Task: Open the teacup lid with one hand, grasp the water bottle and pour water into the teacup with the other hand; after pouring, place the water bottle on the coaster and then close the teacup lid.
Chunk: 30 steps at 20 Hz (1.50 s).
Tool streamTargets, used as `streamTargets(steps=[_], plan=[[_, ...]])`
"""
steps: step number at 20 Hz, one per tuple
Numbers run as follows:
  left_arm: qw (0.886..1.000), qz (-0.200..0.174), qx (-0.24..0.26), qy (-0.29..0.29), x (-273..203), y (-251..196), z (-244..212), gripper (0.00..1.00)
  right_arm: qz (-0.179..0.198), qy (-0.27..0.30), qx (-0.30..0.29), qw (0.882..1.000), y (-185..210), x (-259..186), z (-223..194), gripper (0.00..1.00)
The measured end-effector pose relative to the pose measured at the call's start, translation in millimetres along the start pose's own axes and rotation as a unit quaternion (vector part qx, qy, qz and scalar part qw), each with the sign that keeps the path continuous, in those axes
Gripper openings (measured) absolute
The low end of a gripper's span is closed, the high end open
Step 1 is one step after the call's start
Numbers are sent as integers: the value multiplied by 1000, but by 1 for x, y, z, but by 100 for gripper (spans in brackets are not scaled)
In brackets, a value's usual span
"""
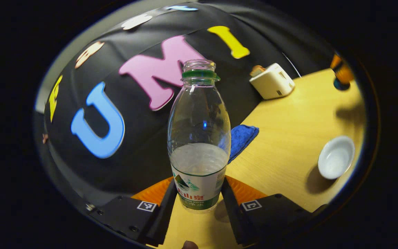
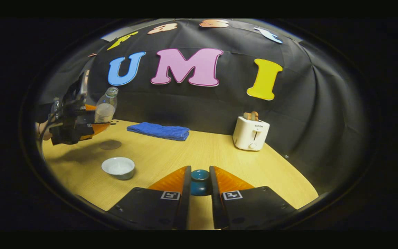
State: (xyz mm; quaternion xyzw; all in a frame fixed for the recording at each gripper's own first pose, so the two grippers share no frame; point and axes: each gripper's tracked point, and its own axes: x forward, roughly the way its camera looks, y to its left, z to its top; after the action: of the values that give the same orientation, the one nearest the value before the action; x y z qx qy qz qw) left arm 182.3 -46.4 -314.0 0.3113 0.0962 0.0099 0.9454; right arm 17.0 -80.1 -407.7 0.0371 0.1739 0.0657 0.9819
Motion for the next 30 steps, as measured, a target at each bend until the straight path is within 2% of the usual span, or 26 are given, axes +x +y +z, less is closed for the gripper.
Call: streamTargets(steps=[4, 8, 11, 14, 21, 24, 29, 30], plan=[[991, -16, -132, 21, 9, 4, -11, 74, -3, 3, -4, 1000, 4, 1, -1, 25], [969, -52, -242, 20, 12, 1, -19, 74, -6, 5, -6, 1000, 8, 1, -2, 25], [954, -56, -292, 29, 19, 2, -30, 74, -7, 6, -10, 1000, 9, 2, -2, 25], [948, -59, -311, 36, 26, 6, -37, 74, -9, 8, -7, 1000, 11, 4, -3, 25], [944, -70, -317, 58, 27, -5, -49, 74, -12, 11, -6, 1000, 12, 4, -5, 25], [941, -77, -322, 70, 26, -9, -55, 77, -12, 12, -5, 1000, 14, 4, -4, 24], [941, -74, -323, 65, 25, -6, -52, 80, -9, 12, -5, 1000, 16, 1, -5, 35], [942, -76, -321, 63, 25, -6, -51, 82, -9, 13, -5, 1000, 17, 0, -5, 30]])
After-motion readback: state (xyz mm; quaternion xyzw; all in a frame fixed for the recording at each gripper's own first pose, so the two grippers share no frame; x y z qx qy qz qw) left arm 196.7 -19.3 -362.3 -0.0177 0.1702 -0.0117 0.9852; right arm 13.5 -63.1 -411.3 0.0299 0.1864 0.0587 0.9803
